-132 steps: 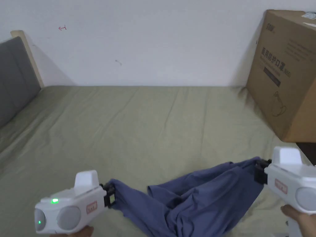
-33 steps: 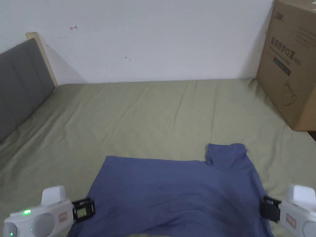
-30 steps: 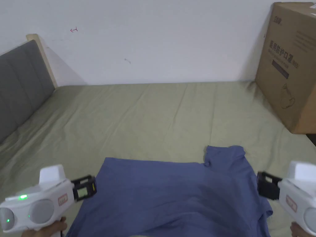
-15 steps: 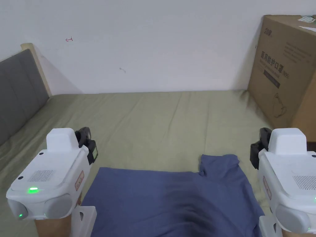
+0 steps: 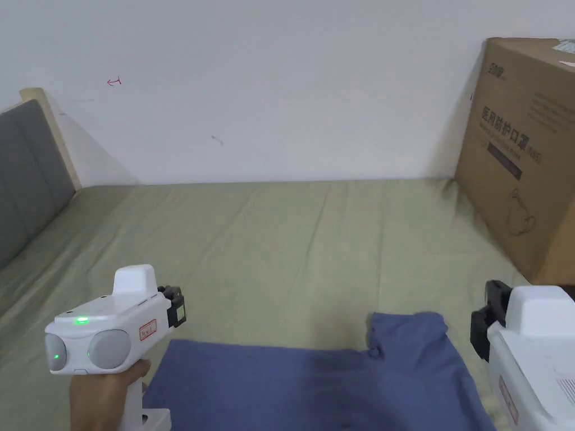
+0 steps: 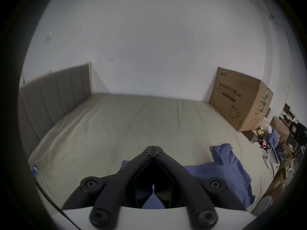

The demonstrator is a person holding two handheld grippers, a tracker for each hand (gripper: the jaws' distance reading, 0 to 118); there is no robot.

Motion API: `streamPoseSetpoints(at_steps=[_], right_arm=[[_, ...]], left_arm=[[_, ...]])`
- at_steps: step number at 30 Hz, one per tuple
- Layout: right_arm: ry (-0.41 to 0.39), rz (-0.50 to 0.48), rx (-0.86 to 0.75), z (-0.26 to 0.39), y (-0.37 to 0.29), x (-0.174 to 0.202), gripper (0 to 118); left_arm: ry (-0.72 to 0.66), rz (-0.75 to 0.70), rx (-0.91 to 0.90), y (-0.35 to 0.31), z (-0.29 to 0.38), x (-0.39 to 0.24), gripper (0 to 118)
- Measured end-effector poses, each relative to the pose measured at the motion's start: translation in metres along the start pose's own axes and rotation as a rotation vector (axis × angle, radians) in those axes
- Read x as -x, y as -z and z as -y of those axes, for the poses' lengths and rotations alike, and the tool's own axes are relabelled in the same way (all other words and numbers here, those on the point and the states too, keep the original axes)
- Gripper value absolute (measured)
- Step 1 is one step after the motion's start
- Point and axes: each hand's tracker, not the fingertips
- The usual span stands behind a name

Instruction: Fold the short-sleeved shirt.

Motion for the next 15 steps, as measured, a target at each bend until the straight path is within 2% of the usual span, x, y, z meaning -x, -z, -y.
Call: streamPoseSetpoints(at_steps=[7, 8, 9, 11, 12, 13, 15], right_arm=[[-0.022, 0.009, 0.08, 0.015, 0.059, 0.004, 0], [-0.026, 0.008, 0.09, 0.018, 0.066, 0.005, 0], [-0.03, 0.008, 0.103, 0.02, 0.073, 0.005, 0], [-0.029, 0.01, 0.12, 0.026, 0.086, 0.007, 0], [-0.031, 0.014, 0.128, 0.029, 0.09, 0.009, 0], [-0.033, 0.018, 0.136, 0.031, 0.094, 0.009, 0], [-0.028, 0.018, 0.153, 0.038, 0.1, 0.01, 0]], left_arm=[[-0.003, -0.057, 0.217, 0.109, 0.008, 0.044, 0], [-0.003, -0.068, 0.268, 0.123, 0.012, 0.05, 8], [-0.011, -0.085, 0.299, 0.134, 0.015, 0.054, 32], [-0.039, -0.106, 0.377, 0.157, 0.023, 0.063, 89], [-0.056, -0.117, 0.42, 0.167, 0.028, 0.068, 113], [-0.063, -0.123, 0.455, 0.174, 0.031, 0.071, 117], [-0.057, -0.126, 0.439, 0.184, 0.04, 0.076, 111]])
